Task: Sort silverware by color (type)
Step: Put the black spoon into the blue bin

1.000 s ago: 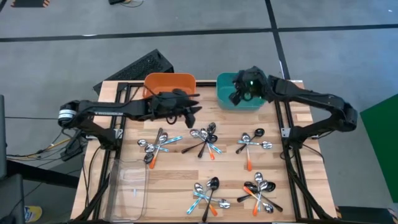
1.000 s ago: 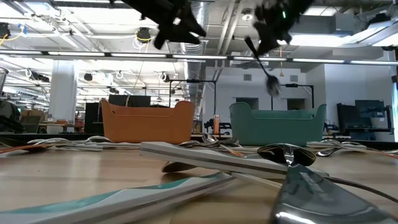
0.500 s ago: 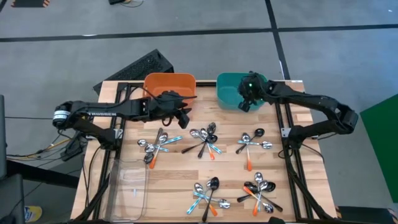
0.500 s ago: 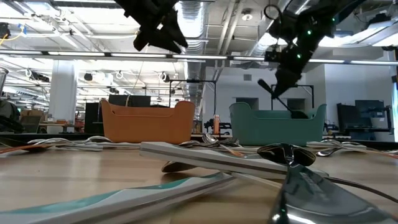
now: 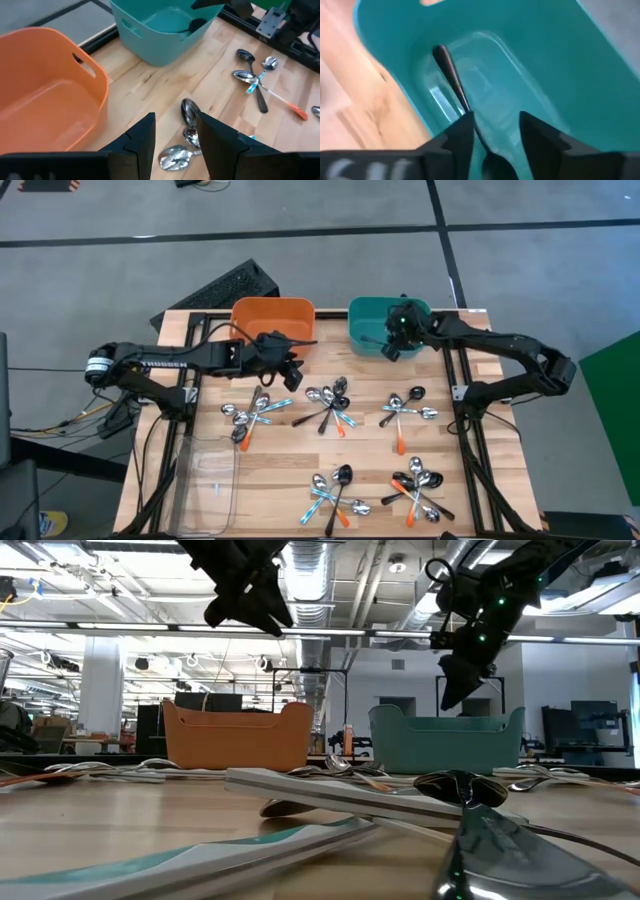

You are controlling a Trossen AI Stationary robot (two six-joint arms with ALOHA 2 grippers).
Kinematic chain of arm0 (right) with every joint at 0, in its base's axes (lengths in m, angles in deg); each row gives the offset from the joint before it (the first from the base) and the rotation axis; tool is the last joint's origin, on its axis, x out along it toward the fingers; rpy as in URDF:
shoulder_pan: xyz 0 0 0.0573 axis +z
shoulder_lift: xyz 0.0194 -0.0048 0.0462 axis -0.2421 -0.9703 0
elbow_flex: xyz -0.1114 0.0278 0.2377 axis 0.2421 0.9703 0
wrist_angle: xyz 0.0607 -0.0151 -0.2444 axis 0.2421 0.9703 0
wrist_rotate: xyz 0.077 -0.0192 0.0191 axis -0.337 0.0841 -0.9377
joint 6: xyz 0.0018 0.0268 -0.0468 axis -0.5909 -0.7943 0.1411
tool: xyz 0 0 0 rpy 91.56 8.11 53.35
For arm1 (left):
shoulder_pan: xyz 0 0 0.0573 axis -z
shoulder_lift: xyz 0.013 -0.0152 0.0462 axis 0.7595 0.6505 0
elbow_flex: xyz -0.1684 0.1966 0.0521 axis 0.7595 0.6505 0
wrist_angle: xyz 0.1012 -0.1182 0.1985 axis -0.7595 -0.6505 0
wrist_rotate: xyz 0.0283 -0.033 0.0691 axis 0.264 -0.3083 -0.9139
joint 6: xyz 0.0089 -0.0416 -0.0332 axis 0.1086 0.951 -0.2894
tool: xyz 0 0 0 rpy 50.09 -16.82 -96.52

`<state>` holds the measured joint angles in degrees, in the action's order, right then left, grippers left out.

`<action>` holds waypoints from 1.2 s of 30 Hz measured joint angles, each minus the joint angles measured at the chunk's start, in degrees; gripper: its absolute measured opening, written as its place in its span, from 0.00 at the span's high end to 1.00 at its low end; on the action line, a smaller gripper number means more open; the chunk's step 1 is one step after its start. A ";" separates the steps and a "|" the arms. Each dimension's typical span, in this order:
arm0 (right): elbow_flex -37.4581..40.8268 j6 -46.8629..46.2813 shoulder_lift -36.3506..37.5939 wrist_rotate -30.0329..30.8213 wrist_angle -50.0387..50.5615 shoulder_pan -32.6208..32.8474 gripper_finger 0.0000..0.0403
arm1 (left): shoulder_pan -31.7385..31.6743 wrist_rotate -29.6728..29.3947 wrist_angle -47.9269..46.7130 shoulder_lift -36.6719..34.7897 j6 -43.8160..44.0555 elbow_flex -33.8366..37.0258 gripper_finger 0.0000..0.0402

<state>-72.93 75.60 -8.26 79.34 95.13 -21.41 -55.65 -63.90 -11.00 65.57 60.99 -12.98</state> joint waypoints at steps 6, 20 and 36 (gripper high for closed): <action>-3.01 -22.96 0.72 -7.77 4.47 0.34 0.44 | 1.15 0.02 -2.70 0.00 3.80 0.00 0.68; -3.74 -57.76 6.36 -6.03 22.73 26.57 0.52 | 4.21 -2.56 -4.11 0.00 3.83 0.00 0.68; 0.36 -104.89 -8.09 -1.44 34.02 37.72 0.50 | 3.90 -2.64 -4.05 0.00 0.03 0.00 0.68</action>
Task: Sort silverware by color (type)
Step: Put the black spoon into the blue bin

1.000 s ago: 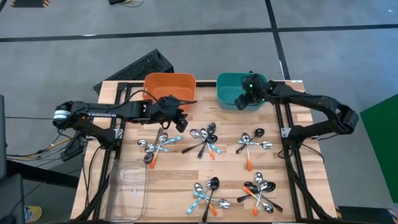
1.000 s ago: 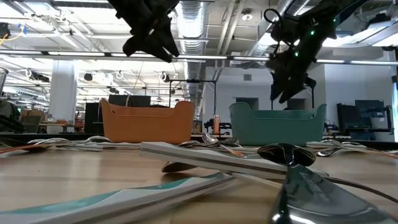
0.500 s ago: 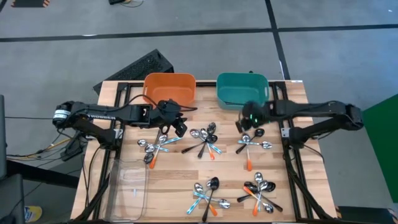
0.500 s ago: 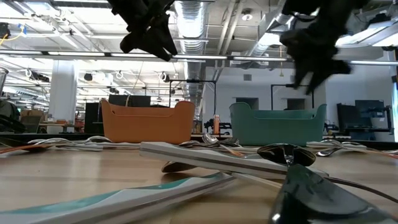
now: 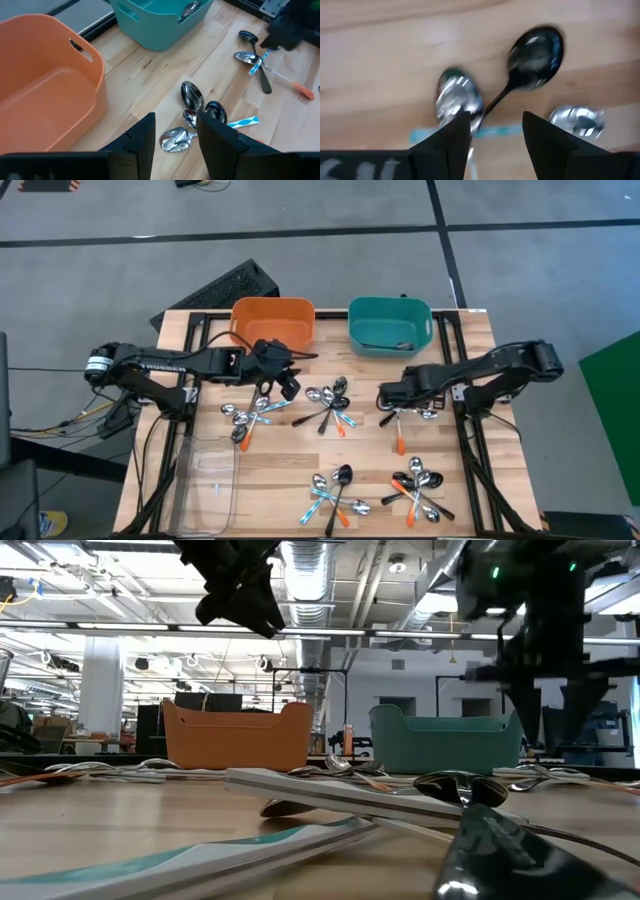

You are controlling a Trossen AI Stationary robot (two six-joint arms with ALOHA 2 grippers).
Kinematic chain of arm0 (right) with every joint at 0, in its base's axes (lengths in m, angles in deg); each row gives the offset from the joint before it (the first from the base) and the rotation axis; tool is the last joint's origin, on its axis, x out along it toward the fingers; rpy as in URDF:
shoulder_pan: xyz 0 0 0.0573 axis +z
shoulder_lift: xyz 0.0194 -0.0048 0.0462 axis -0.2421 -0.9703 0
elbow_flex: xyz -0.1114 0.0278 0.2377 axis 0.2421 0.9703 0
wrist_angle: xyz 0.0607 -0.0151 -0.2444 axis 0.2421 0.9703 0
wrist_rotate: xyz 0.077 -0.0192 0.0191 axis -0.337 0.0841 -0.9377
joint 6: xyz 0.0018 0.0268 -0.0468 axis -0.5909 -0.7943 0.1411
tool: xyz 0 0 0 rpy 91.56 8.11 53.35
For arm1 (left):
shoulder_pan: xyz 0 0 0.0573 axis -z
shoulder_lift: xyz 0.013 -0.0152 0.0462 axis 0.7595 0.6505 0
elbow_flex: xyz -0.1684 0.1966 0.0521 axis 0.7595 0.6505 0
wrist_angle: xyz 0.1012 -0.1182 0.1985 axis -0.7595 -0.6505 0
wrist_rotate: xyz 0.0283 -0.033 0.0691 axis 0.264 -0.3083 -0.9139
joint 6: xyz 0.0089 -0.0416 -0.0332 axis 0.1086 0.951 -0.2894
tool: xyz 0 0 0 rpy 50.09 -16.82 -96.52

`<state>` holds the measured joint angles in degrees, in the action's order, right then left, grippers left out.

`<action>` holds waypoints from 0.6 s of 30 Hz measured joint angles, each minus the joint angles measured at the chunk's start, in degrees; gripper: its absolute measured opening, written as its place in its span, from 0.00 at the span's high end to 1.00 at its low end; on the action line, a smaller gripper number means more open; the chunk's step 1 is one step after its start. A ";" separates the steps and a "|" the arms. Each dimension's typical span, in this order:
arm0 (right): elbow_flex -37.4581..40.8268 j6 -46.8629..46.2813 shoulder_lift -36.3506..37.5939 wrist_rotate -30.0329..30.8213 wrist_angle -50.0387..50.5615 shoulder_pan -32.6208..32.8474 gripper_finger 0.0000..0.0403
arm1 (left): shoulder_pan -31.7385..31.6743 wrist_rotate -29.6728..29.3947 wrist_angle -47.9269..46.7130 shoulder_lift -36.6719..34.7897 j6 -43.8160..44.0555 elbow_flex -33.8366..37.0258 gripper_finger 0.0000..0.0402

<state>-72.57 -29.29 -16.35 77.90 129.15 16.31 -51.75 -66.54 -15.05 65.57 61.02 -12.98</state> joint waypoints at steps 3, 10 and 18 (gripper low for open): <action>0.08 -1.80 -1.85 -0.01 0.77 -1.08 0.51 | -0.02 0.13 -0.02 0.00 -1.68 0.00 0.68; 0.06 -3.32 -5.22 -1.75 -2.44 -3.68 0.53 | -0.28 0.50 -0.59 0.00 -5.12 0.00 0.68; 6.25 -12.03 -6.00 -2.92 -10.54 -3.85 0.54 | -1.74 0.64 -4.03 0.00 -7.40 0.00 0.68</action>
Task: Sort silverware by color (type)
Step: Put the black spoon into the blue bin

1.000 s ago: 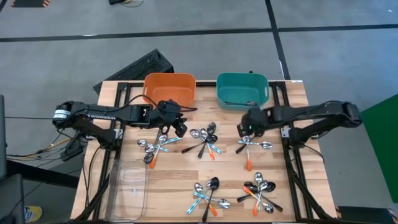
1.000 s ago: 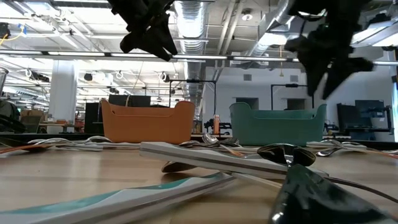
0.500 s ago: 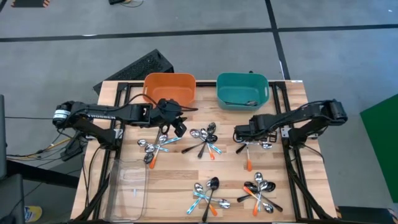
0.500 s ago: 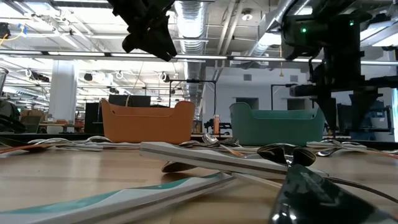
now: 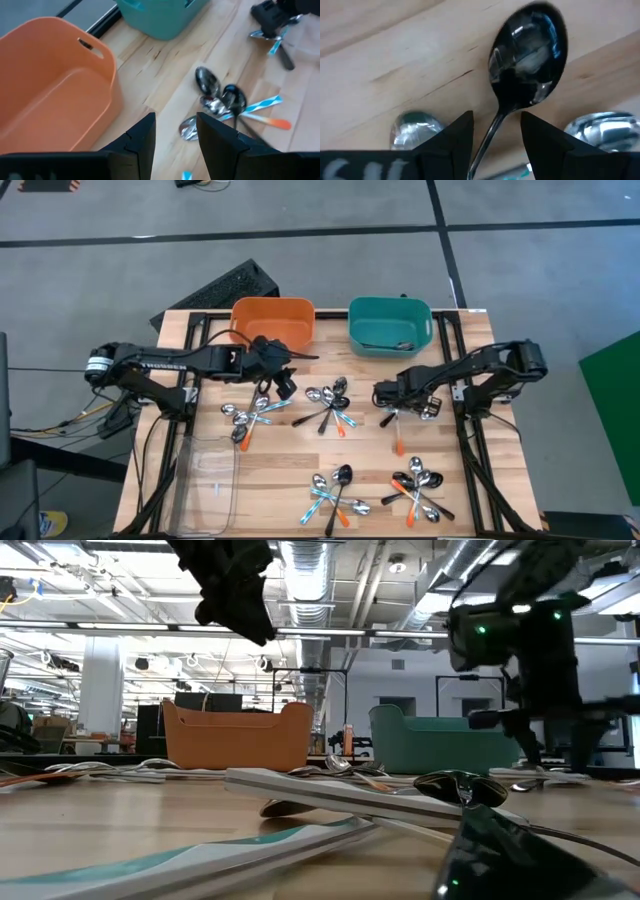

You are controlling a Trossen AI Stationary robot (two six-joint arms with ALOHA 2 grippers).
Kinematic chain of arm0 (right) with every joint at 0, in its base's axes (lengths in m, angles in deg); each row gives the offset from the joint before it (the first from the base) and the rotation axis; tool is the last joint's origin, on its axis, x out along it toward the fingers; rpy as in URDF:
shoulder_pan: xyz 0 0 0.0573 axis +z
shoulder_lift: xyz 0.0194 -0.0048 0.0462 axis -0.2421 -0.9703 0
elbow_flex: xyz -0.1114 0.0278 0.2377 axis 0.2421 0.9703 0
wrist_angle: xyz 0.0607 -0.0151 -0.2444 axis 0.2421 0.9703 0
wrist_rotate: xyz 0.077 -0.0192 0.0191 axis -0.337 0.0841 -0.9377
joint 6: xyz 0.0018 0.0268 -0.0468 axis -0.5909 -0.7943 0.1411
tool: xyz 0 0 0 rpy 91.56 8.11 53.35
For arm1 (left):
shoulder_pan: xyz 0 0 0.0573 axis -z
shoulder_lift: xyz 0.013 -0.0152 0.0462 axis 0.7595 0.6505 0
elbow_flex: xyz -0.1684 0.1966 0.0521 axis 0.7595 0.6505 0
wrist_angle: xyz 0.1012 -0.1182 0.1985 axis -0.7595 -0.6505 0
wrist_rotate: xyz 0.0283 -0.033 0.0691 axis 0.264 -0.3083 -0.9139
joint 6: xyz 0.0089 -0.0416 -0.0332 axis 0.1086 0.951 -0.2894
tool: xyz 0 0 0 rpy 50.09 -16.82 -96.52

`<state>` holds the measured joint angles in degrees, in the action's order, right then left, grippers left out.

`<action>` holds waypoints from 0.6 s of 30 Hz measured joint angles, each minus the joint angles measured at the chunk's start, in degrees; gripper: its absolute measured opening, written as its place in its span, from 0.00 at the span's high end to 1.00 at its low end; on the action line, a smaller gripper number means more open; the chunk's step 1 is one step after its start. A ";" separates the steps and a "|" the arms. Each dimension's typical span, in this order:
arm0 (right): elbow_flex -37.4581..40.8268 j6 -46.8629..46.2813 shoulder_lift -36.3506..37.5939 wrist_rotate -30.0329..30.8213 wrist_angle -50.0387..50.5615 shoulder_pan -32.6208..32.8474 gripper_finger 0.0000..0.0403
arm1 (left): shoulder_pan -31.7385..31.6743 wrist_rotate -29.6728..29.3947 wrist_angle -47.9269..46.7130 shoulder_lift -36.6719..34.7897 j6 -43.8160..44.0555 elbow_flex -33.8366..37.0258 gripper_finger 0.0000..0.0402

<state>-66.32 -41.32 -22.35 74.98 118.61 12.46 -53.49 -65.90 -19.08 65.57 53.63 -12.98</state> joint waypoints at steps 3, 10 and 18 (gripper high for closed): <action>3.57 -0.94 2.09 0.25 -5.44 0.04 0.55 | -0.64 0.05 -1.08 0.00 -1.35 0.00 0.68; 4.76 1.31 5.22 2.05 -5.60 -0.63 0.69 | -2.43 0.53 -0.76 0.00 -2.61 0.02 0.68; 4.80 8.80 9.21 6.16 -8.03 -2.26 0.96 | -4.56 6.71 4.59 0.00 -3.16 0.02 0.68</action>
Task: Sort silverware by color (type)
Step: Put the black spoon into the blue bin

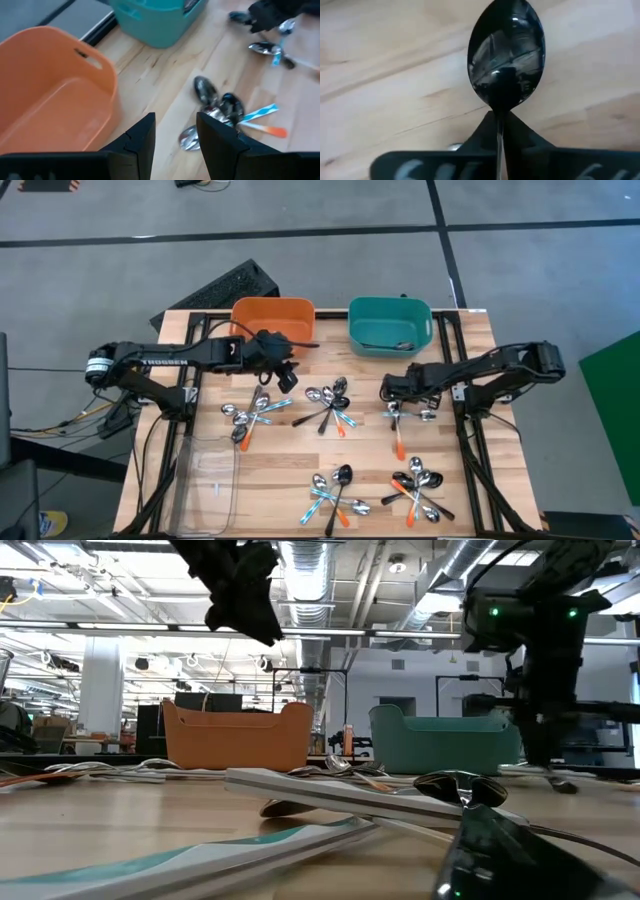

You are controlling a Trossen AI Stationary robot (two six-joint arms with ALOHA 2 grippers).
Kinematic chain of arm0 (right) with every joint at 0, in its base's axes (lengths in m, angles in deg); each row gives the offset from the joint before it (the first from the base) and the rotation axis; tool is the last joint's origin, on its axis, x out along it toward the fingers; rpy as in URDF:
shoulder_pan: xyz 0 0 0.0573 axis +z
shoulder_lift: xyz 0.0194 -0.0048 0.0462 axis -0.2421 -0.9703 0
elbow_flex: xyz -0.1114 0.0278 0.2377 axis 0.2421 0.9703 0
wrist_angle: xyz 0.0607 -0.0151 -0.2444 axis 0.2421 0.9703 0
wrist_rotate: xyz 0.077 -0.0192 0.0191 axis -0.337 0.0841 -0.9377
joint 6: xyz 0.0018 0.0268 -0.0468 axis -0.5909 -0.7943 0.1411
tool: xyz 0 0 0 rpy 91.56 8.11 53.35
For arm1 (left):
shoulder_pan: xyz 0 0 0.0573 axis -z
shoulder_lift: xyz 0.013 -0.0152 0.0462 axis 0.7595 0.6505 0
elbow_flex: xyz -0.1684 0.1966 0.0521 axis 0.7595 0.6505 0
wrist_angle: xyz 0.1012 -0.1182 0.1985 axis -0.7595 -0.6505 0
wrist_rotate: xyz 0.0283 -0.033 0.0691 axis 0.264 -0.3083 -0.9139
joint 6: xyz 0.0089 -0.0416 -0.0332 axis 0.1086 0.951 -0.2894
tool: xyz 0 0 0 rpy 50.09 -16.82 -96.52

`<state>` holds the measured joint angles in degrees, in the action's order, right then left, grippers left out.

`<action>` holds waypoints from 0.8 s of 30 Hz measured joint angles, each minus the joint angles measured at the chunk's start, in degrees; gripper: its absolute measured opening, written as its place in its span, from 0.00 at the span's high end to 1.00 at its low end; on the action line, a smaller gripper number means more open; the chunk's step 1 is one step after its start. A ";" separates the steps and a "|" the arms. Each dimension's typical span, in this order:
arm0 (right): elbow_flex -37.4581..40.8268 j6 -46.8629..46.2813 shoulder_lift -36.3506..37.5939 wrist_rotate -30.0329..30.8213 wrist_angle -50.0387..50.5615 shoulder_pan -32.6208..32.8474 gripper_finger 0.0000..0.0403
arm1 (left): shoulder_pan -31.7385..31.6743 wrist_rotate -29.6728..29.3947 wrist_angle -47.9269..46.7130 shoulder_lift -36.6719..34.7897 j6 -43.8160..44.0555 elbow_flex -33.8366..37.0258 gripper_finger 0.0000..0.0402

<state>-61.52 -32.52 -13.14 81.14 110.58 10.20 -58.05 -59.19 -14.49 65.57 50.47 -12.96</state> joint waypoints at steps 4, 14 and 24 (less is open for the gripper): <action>-1.08 4.59 3.10 0.22 -2.19 -0.03 0.94 | -0.06 2.87 2.34 0.00 0.21 0.00 0.68; -5.68 30.65 9.22 14.48 -3.20 0.46 0.95 | 0.01 7.39 6.87 0.00 1.27 0.00 0.68; -5.66 64.94 9.26 7.68 -28.23 2.53 0.95 | 0.82 10.47 12.10 0.36 2.88 0.00 0.68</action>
<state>-67.18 32.42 -3.89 88.81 82.35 12.73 -57.23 -48.72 -2.39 65.92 53.35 -12.96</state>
